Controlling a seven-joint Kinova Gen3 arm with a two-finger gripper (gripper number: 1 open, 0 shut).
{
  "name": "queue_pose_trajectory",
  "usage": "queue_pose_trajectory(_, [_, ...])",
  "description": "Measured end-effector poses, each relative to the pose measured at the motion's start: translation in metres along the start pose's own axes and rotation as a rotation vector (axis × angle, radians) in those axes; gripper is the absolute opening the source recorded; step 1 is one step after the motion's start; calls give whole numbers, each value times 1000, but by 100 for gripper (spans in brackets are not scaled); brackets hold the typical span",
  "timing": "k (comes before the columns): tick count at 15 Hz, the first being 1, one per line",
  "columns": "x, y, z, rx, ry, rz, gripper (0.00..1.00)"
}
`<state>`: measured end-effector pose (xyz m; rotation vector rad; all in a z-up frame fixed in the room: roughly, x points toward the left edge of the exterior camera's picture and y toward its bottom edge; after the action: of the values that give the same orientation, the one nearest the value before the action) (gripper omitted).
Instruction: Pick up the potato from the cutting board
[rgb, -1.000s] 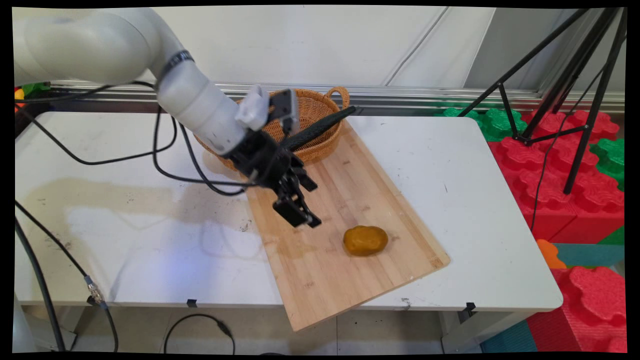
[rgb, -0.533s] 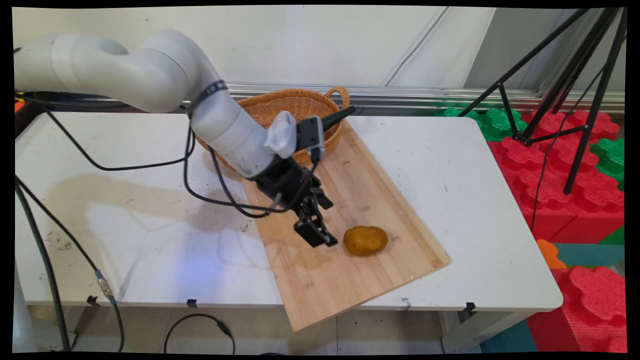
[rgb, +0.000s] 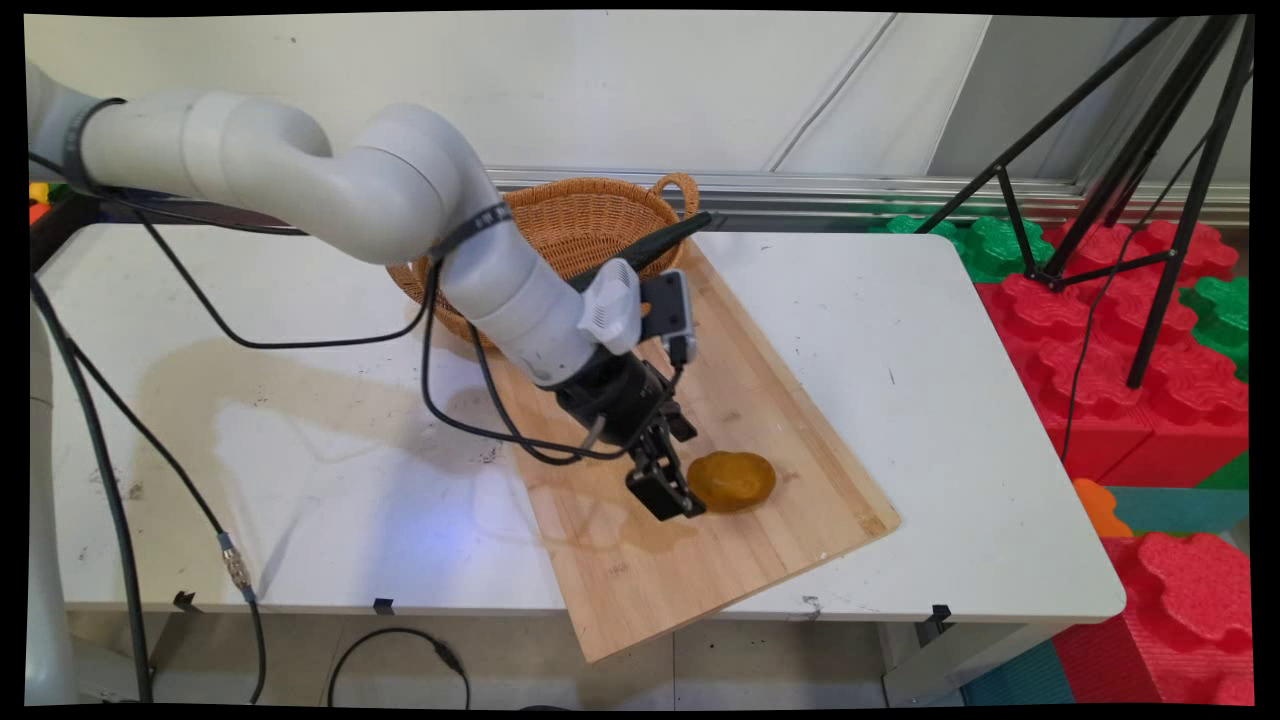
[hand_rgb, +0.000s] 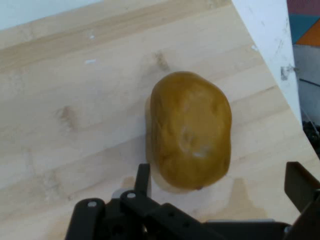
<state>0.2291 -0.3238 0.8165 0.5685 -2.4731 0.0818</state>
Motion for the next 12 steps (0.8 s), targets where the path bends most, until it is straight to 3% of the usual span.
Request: queue_pose_trajectory(12, [16,-5,44,13,-15,24,100])
